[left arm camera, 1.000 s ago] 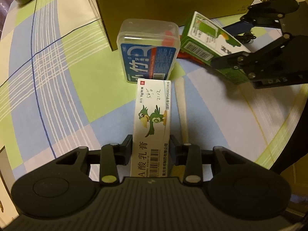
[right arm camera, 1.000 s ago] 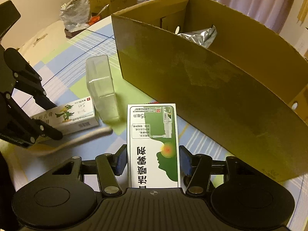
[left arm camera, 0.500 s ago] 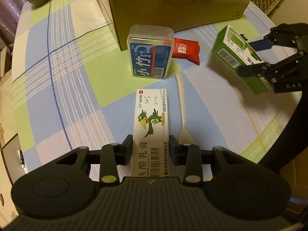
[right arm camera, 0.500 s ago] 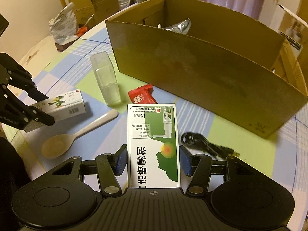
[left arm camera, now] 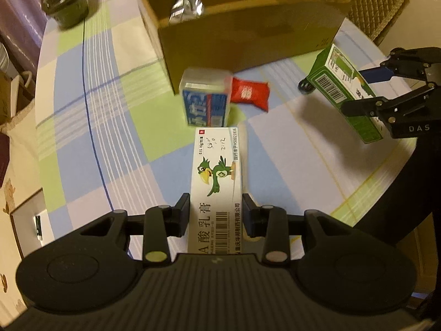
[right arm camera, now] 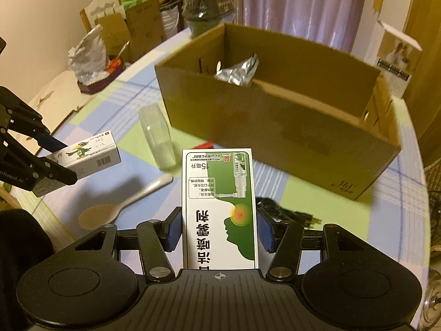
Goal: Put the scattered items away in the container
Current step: 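Lift both held boxes and carry them over the cardboard box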
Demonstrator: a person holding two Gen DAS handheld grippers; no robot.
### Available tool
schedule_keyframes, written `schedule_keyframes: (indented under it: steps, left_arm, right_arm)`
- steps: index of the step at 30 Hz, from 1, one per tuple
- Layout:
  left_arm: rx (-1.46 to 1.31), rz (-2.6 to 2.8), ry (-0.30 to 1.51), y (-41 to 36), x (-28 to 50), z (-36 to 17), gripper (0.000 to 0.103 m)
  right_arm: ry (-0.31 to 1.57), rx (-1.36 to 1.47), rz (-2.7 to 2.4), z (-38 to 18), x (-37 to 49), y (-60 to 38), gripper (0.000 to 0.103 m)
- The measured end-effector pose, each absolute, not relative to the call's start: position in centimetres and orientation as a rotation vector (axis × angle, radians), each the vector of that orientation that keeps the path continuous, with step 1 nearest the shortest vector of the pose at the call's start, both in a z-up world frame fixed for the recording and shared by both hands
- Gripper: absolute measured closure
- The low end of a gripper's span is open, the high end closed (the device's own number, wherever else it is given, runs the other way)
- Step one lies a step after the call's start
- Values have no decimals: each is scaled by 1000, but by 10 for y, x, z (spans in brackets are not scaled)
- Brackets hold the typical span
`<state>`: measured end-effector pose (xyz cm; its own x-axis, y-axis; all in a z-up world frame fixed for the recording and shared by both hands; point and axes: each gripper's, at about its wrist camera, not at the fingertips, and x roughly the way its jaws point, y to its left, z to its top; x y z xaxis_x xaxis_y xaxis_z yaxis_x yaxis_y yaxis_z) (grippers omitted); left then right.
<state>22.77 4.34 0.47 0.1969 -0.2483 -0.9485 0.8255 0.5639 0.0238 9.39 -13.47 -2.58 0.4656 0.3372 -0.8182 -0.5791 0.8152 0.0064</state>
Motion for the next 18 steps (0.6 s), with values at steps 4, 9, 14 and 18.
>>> schedule_keyframes:
  steps: [4,9,14,18]
  left_arm:
    - [607,-834,1101,33,225,26,70]
    - [593,-850,1057,11,225,52,70]
    - [562,-863,1008,-18,233,78,70]
    - [541,-865,970,-43,242,96,70]
  right_arm:
    - [902,-266,557,-8,93,-142,45]
    - [872,-249,536,15,100,-150,45]
    - [839,-198,512,44,121,-159,45]
    - [799,-191,497,65,140,-160,45]
